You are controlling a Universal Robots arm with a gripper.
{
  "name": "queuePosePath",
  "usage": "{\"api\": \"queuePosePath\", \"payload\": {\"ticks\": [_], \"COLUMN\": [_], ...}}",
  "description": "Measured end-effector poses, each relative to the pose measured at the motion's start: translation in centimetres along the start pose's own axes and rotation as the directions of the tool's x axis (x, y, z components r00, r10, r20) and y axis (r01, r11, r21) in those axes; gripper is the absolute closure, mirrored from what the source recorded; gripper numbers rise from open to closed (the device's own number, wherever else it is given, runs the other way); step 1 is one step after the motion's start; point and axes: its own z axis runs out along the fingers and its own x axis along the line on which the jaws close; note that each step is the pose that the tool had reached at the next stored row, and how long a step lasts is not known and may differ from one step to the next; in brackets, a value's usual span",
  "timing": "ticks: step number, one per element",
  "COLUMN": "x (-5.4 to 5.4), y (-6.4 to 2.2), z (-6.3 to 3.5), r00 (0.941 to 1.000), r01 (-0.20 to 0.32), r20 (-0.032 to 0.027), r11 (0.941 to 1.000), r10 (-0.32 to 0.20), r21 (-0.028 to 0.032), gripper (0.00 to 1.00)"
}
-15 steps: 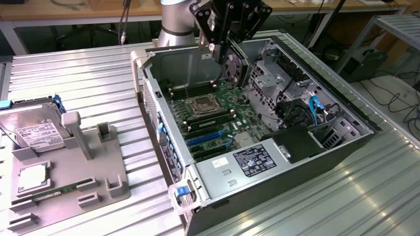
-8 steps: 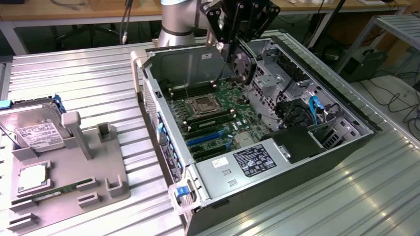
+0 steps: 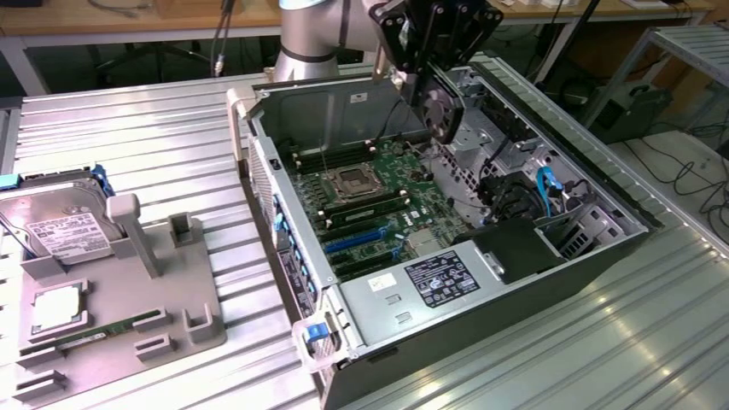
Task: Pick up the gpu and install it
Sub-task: 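Pick up the gpu and move the gpu toward the slot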
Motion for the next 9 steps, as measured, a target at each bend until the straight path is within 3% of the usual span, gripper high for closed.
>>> {"api": "queuePosePath", "payload": {"ticks": [9], "x": [-2.7], "y": [0.09], "z": [0.08], "r00": [1.0000], "r01": [0.000], "r20": [0.0000], "r11": [1.0000], "r10": [0.000], "r21": [0.0001], "gripper": [0.72]}}
